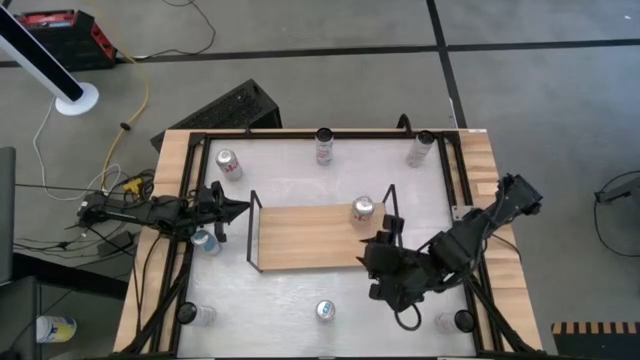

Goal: Place canned beverage on shelf
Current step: Put the red silver soda can on the shelf aligned with the other red silver soda can

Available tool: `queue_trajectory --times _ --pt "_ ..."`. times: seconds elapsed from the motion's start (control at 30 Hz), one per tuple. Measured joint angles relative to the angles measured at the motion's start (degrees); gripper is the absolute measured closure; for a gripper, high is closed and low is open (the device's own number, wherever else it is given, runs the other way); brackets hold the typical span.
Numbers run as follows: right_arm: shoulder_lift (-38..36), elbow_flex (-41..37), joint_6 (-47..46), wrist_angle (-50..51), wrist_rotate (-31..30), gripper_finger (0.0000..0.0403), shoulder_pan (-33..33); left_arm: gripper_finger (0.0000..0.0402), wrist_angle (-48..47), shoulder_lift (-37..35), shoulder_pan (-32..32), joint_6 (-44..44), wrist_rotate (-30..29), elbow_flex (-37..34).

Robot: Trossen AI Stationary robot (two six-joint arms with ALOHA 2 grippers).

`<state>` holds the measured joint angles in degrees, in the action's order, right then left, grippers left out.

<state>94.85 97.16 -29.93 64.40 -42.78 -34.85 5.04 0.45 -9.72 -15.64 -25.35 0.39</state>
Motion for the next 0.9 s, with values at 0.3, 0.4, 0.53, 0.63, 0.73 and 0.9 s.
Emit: queue_trajectory --times 0.3,0.4,0.53,0.63,0.73,0.9 --pt "-3.8 -3.1 11.8 4.1 0.4 0.0383 7.8 0.0401 -21.2 0.0 0.1 -6.6 -7.8 11.3" --pt "-9.1 -6.6 20.7 -1.4 3.6 0.0385 12.2 0.0401 -26.6 0.1 0.1 -7.5 -12.2 15.3" --pt "-18.6 -14.6 32.3 -14.3 16.1 0.0386 19.4 0.0401 -33.0 0.9 0.6 -8.0 -21.9 22.7" --pt "-26.6 -24.2 37.9 -24.6 24.2 0.0384 24.0 0.0401 -40.5 4.6 2.3 -9.2 -25.4 30.8" --pt "-33.6 -34.9 38.9 -33.6 27.9 0.0383 27.2 0.0401 -44.6 10.2 4.1 -9.7 -25.7 38.7" --pt "-42.6 -51.1 38.6 -48.1 29.3 0.0383 27.1 0.0401 -48.9 22.0 6.1 -9.4 -24.4 48.9"
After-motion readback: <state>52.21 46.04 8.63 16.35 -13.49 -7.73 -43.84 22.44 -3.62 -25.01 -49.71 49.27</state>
